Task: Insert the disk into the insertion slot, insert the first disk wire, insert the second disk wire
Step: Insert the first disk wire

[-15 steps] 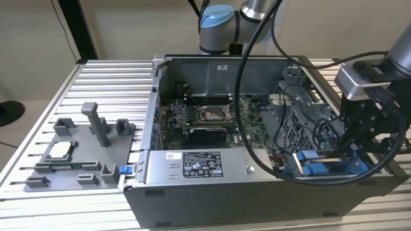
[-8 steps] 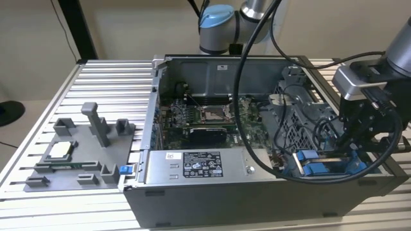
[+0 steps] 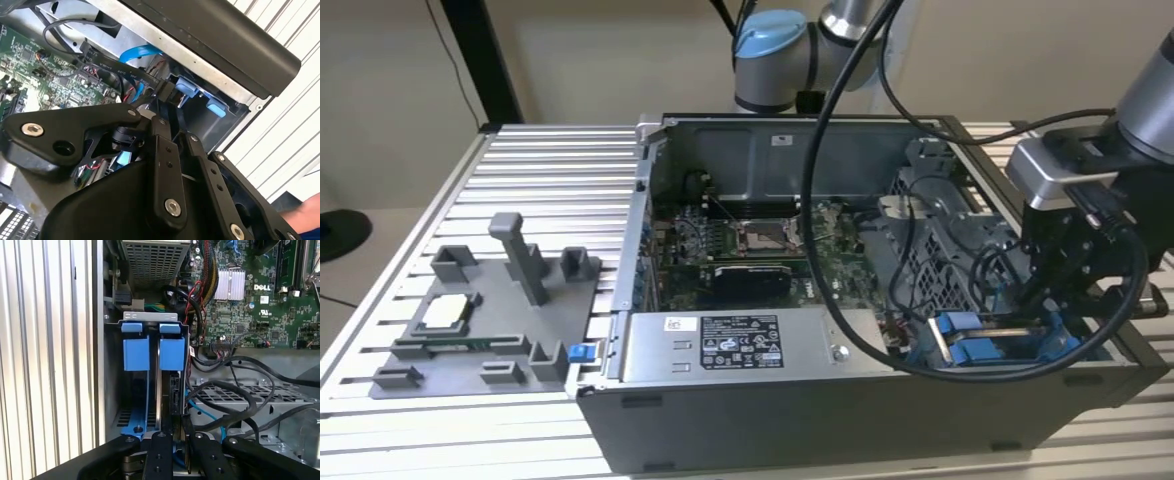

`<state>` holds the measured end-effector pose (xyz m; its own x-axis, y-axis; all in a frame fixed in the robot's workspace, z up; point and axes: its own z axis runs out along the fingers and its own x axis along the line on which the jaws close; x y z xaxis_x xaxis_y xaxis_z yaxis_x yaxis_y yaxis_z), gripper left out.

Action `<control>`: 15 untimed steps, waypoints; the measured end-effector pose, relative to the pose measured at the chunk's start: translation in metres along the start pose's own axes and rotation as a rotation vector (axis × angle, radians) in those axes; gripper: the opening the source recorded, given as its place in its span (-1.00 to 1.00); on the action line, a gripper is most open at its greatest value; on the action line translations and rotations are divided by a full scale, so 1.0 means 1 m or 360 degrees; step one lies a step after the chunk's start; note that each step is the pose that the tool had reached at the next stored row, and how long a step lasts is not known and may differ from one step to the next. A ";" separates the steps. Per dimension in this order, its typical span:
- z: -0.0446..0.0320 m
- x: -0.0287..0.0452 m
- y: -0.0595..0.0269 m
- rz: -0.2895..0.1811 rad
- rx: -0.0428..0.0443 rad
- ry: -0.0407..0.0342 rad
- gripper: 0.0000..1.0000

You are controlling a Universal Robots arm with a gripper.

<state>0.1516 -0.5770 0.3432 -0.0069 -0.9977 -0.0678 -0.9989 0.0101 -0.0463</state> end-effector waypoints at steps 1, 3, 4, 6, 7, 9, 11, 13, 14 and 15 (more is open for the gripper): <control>0.0002 0.0000 0.0000 0.0000 0.0000 0.0000 -1.00; 0.0005 -0.0001 0.0000 0.0001 0.0001 0.0001 -1.00; 0.0008 -0.0001 0.0000 0.0003 0.0001 0.0001 -1.00; 0.0014 -0.0002 0.0000 0.0005 0.0002 0.0001 -1.00; 0.0019 -0.0003 0.0000 0.0006 0.0002 0.0000 -1.00; 0.0030 -0.0003 0.0001 0.0008 0.0002 0.0001 -1.00; 0.0054 -0.0003 0.0002 0.0011 0.0002 0.0000 -1.00; 0.0081 -0.0003 0.0004 0.0015 0.0003 0.0003 -1.00; 0.0095 -0.0005 0.0004 0.0018 0.0003 0.0005 -1.00; 0.0116 -0.0006 0.0005 0.0021 0.0003 0.0004 -1.00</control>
<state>0.1516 -0.5756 0.3317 -0.0204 -0.9976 -0.0657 -0.9986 0.0235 -0.0473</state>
